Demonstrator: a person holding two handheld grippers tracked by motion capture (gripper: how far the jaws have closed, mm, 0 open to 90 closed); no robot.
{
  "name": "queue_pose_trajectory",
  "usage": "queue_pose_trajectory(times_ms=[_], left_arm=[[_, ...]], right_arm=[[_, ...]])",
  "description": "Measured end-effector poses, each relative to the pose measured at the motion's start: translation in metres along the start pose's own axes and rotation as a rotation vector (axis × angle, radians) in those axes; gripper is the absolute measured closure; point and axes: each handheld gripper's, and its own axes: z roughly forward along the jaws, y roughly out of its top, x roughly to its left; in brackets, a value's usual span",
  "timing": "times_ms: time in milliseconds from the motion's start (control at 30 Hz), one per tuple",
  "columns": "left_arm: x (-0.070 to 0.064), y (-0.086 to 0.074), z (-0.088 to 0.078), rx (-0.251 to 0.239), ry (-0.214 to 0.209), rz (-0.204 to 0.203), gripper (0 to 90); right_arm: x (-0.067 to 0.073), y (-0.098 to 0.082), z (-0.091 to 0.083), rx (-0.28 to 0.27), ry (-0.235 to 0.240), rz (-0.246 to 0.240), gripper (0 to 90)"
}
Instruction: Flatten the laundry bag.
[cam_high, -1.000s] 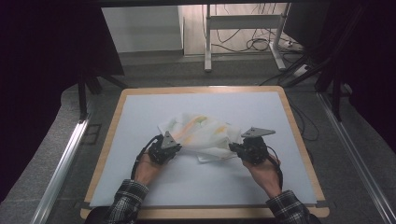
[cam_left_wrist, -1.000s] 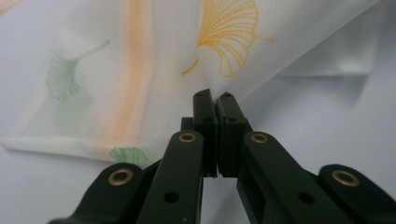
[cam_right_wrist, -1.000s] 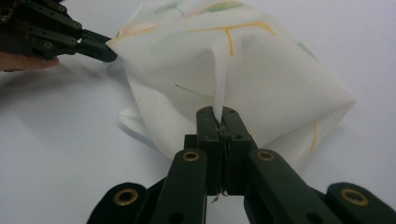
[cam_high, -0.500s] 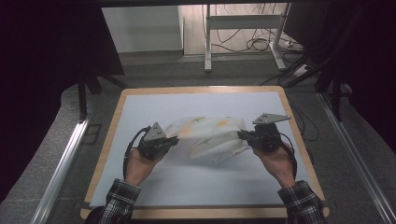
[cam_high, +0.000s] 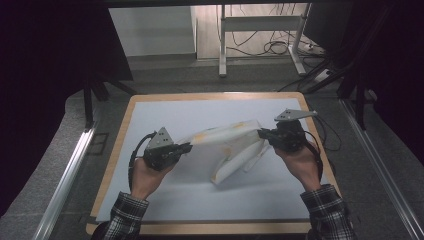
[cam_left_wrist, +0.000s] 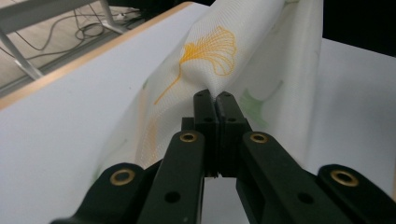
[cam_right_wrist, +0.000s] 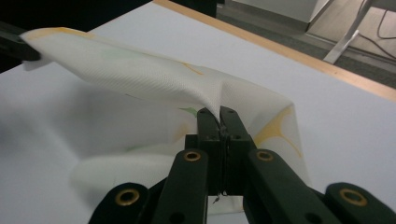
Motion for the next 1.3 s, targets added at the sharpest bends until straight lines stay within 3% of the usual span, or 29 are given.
queue_pose_trajectory(times_ms=[33, 133, 233, 267, 300, 333, 367, 567, 667, 767, 900, 967, 1167, 1200, 1233, 1267, 1300], left_arm=[[0.003, -0.001, 0.006, 0.035, 0.051, 0.006, 89.4], [0.012, -0.007, 0.015, 0.07, 0.082, -0.016, 89.4], [0.034, -0.027, 0.032, 0.15, 0.128, -0.07, 89.3], [0.034, -0.027, 0.032, 0.15, 0.128, -0.07, 89.3], [0.039, -0.033, 0.035, 0.161, 0.127, -0.09, 89.2], [0.043, -0.038, 0.037, 0.169, 0.126, -0.111, 89.2], [0.046, -0.042, 0.038, 0.181, 0.128, -0.121, 89.2], [0.056, -0.054, 0.047, 0.235, 0.137, -0.143, 89.1], [0.06, -0.06, 0.05, 0.257, 0.139, -0.151, 89.1], [0.06, -0.061, 0.05, 0.261, 0.137, -0.159, 89.1], [0.06, -0.061, 0.05, 0.261, 0.136, -0.145, 89.0], [0.058, -0.061, 0.051, 0.261, 0.131, -0.138, 89.0], [0.054, -0.059, 0.051, 0.258, 0.126, -0.123, 88.7], [0.053, -0.059, 0.051, 0.254, 0.121, -0.121, 87.7], [0.052, -0.058, 0.05, 0.248, 0.118, -0.121, 87.7], [0.051, -0.057, 0.05, 0.244, 0.118, -0.115, 86.8], [0.047, -0.055, 0.047, 0.236, 0.122, -0.102, 82.9]], right_arm=[[-0.002, 0.002, 0.009, 0.014, -0.018, -0.013, 87.6], [-0.004, 0.0, 0.021, 0.028, -0.014, -0.007, 86.4], [-0.008, -0.009, 0.037, 0.016, 0.018, 0.041, 69.5], [-0.008, -0.009, 0.037, 0.016, 0.018, 0.041, 69.5], [-0.009, -0.014, 0.037, 0.014, 0.042, 0.048, 63.0], [-0.009, -0.014, 0.037, 0.014, 0.042, 0.048, 63.0], [-0.009, -0.018, 0.034, 0.003, 0.072, 0.05, 55.9], [-0.008, -0.035, 0.02, -0.004, 0.094, 0.058, 46.8], [-0.009, -0.044, 0.016, -0.003, 0.104, 0.077, 46.7], [-0.009, -0.065, 0.014, 0.029, 0.105, 0.093, 46.6], [-0.01, -0.079, 0.016, 0.054, 0.108, 0.108, 46.3], [-0.01, -0.09, 0.022, 0.072, 0.131, 0.14, 45.9], [0.001, -0.094, 0.036, 0.086, 0.188, 0.146, 46.1], [0.008, -0.092, 0.041, 0.099, 0.18, 0.123, 53.6], [0.008, -0.092, 0.041, 0.099, 0.18, 0.123, 53.6], [0.011, -0.091, 0.044, 0.107, 0.178, 0.121, 61.4], [0.016, -0.087, 0.05, 0.119, 0.148, 0.124, 79.1]])
